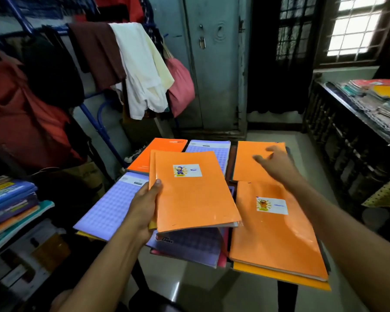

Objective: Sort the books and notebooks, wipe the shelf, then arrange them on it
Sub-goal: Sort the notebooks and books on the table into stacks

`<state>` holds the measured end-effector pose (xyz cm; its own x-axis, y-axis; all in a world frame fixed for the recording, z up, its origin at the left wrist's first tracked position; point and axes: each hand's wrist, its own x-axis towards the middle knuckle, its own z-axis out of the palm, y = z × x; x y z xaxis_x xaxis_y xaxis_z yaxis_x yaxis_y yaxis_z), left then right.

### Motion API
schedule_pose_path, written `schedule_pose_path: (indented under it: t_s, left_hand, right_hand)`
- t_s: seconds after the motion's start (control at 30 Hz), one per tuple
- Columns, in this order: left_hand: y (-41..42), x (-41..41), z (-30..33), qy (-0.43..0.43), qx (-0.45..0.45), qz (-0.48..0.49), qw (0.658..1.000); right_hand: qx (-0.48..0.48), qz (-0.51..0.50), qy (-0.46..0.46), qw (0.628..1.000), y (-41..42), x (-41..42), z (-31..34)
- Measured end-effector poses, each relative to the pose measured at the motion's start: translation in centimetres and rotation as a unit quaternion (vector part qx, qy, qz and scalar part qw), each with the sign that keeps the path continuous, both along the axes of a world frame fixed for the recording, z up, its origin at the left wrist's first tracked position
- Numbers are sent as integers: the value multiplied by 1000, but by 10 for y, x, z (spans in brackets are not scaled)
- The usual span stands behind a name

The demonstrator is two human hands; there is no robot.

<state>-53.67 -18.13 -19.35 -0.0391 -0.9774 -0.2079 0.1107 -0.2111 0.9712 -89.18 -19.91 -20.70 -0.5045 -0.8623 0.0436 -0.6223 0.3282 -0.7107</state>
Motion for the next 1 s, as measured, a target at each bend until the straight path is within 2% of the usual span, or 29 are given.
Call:
schedule_pose_path:
  t_s: [0.07, 0.13, 0.27, 0.3, 0.37, 0.47, 0.57, 0.63, 0.67, 0.73, 0.77, 0.83, 1.0]
  left_hand:
    - [0, -5, 2, 14, 2, -9, 1000]
    - [-2, -8, 3, 23, 12, -20, 999]
    - [-37, 10, 17, -18, 4, -10, 1000]
    - [-49, 15, 24, -38, -12, -13, 999]
    - [-85, 28, 40, -82, -46, -27, 995]
    - [-139, 41, 63, -113, -86, -55, 988]
    - [-199, 51, 73, -209, -169, -36, 962]
    - [-237, 57, 60, -302, -180, -43, 935]
    - [-262, 59, 42, -378, -169, -53, 909]
    - [-293, 58, 1, -553, -131, -90, 818]
    - [-299, 56, -17, -603, -113, -102, 783]
    - [-307, 46, -40, -641, -105, -84, 755]
    - [-302, 29, -67, -636, -148, -17, 757]
  right_hand:
    - [28, 139, -179, 974, 15, 55, 10]
    - [50, 203, -245, 947, 22, 90, 10]
    - [-68, 151, -358, 919, 0, 98, 12]
    - [-101, 133, -359, 918, -7, 92, 14]
    - [-158, 105, -342, 920, -33, 78, 15]
    - [-192, 46, -326, 925, -74, 58, 16]
    - [-166, -3, -317, 934, -110, 52, 6]
    - [-115, -13, -239, 964, -125, 54, -16]
    - [-83, -19, -184, 979, -134, 56, -32]
    - [-49, -25, -72, 996, -142, 61, -56]
    - [-53, -23, -39, 998, -142, 62, -62]
    - [-56, -4, -4, 998, -149, 62, -67]
    - [-28, -15, 41, 999, -151, 65, -71]
